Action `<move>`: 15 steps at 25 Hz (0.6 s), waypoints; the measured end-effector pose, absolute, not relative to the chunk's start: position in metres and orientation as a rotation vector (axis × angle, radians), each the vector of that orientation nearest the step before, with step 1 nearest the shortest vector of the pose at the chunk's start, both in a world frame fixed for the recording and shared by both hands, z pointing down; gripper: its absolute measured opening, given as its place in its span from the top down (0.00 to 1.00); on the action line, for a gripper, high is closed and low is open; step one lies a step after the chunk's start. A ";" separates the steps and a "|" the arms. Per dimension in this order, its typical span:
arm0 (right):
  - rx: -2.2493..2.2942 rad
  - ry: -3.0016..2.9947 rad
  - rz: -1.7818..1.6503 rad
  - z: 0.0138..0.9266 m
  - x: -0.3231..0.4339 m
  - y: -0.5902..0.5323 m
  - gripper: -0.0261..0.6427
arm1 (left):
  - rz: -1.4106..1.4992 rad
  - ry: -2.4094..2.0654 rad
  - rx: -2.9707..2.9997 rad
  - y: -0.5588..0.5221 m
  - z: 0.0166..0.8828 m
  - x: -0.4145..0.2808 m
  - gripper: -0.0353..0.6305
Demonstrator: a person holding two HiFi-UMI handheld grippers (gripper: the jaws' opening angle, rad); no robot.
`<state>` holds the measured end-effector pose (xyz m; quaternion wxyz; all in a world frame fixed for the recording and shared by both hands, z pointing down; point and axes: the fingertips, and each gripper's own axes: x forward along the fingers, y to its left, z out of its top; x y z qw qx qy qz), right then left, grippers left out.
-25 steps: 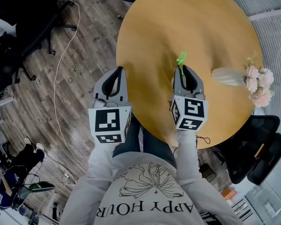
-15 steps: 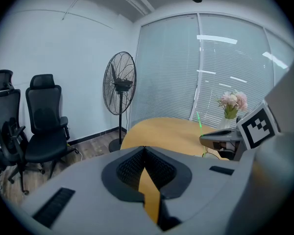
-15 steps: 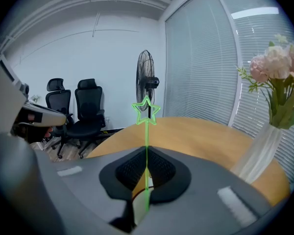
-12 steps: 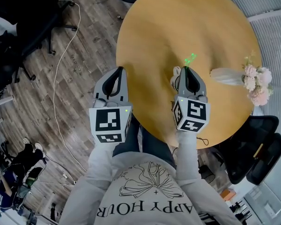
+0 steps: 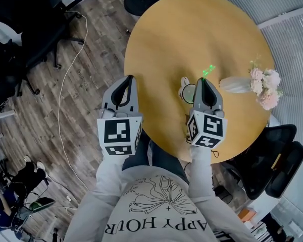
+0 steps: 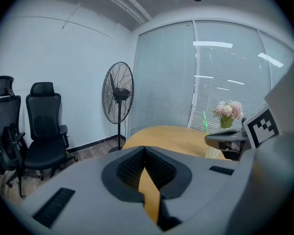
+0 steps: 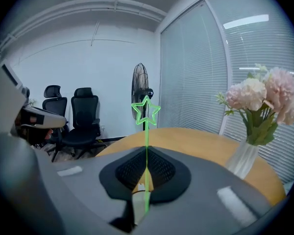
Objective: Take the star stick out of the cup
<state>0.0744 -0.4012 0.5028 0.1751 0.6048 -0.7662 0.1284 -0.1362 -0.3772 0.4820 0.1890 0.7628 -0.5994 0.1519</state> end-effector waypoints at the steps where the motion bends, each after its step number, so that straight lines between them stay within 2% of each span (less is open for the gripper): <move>1: 1.726 -2.175 0.360 0.498 0.077 -0.400 0.94 | 0.422 -1.689 2.151 -0.376 0.478 -0.135 0.94; 15: 1.827 -2.294 0.278 0.421 0.095 -0.386 0.94 | 0.329 -1.756 2.244 -0.363 0.416 -0.122 0.94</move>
